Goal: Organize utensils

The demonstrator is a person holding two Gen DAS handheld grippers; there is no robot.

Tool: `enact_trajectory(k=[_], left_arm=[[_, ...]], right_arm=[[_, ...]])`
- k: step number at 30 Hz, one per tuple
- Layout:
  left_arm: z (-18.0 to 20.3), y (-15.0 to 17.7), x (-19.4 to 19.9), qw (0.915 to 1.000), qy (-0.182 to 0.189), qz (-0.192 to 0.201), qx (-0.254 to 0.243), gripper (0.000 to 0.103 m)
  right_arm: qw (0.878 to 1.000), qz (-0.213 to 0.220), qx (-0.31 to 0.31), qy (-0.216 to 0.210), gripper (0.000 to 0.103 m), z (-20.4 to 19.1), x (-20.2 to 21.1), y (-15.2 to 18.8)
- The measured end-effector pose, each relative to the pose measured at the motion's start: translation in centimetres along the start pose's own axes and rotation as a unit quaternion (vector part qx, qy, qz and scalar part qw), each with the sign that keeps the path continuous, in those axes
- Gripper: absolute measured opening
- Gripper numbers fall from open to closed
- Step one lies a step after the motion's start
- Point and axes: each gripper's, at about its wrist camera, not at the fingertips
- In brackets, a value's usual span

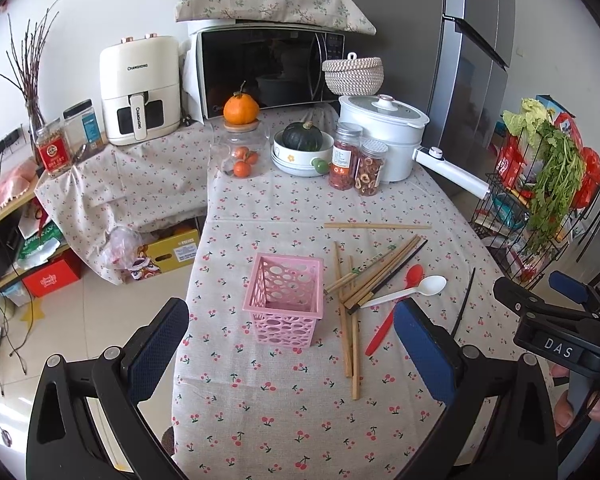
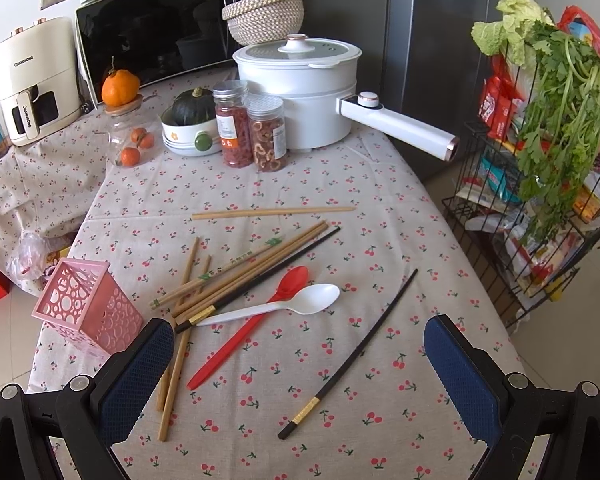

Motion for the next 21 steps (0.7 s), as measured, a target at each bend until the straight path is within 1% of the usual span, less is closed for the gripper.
enact_trajectory(k=[21], left_arm=[[0.23, -0.04, 0.09, 1.0000, 0.000, 0.000, -0.005, 0.103]], right_arm=[[1.000, 0.002, -0.001, -0.001, 0.103, -0.02, 0.14, 0.01]])
Point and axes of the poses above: each gripper's, at about its wrist camera, not at the fingertips, and x roughly against the way its jaws point, z to its right, y to its underside, and after that the axes turned 14 degrees about z, right-handed
